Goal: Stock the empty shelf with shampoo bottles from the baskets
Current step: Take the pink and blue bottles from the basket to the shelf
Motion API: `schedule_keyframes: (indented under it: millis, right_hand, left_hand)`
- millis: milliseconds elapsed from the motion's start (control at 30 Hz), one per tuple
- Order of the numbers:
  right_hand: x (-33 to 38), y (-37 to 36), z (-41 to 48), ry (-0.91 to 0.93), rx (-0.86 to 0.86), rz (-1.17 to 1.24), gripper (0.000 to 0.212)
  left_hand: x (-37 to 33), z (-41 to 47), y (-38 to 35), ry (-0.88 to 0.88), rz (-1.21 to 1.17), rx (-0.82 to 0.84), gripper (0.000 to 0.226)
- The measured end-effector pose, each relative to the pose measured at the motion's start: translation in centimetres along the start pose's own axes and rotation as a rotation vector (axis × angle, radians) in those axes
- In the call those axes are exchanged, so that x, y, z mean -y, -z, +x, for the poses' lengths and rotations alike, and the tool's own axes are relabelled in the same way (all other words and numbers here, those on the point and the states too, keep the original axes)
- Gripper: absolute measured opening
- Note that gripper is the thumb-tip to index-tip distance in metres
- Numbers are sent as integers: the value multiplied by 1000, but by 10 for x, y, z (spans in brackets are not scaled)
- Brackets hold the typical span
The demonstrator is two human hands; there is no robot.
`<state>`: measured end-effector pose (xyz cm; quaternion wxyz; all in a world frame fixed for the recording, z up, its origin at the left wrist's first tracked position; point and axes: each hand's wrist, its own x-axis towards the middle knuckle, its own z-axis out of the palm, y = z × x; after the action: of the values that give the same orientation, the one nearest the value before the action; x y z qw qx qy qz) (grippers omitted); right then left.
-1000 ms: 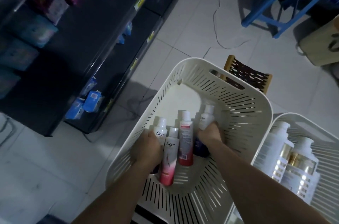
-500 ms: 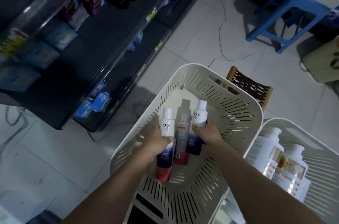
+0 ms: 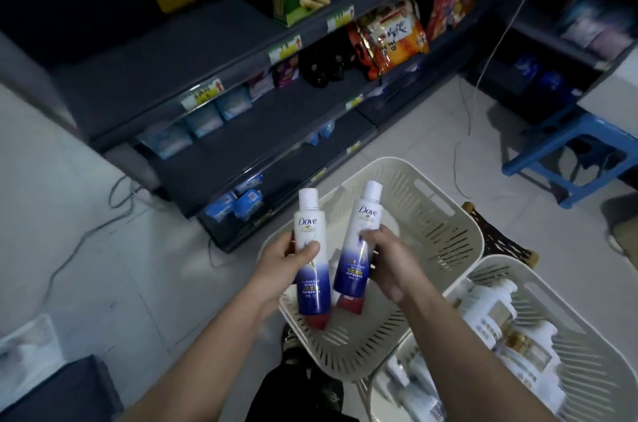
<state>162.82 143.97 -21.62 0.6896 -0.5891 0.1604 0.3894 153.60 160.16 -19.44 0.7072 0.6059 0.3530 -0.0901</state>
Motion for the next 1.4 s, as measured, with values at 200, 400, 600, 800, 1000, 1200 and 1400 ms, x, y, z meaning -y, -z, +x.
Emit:
schedule_keyframes:
  millis: [200,400,600,800,1000,1200,1400]
  right_hand:
    - [9,-68,-39,108,222,-102,19]
    - [1,-160,-83,114,475,-180,33]
    - [-33,-259,-137,118,702,-323,26]
    - [-86,-349,-212,127,907,-454,23]
    - [-146,-417,-300,123,1138,-495,34]
    - [-200,-469,-372,180,1317,-537,44]
    - [-241,-506,-423,195,1460,-568,30]
  left_hand:
    - [-14,-76,52,-112,-188,-192,14]
    - [-10,-156,119,-226,-337,-408,29]
    - [13,-250,187,-280,-455,-643,36]
    - [49,-353,248,-352,-547,-877,42]
    - [88,-460,292,-460,-638,-1103,33]
    - [118,-545,318,-540,-674,-1286,31]
    - [137,-607,331,-589,-688,-1433,36]
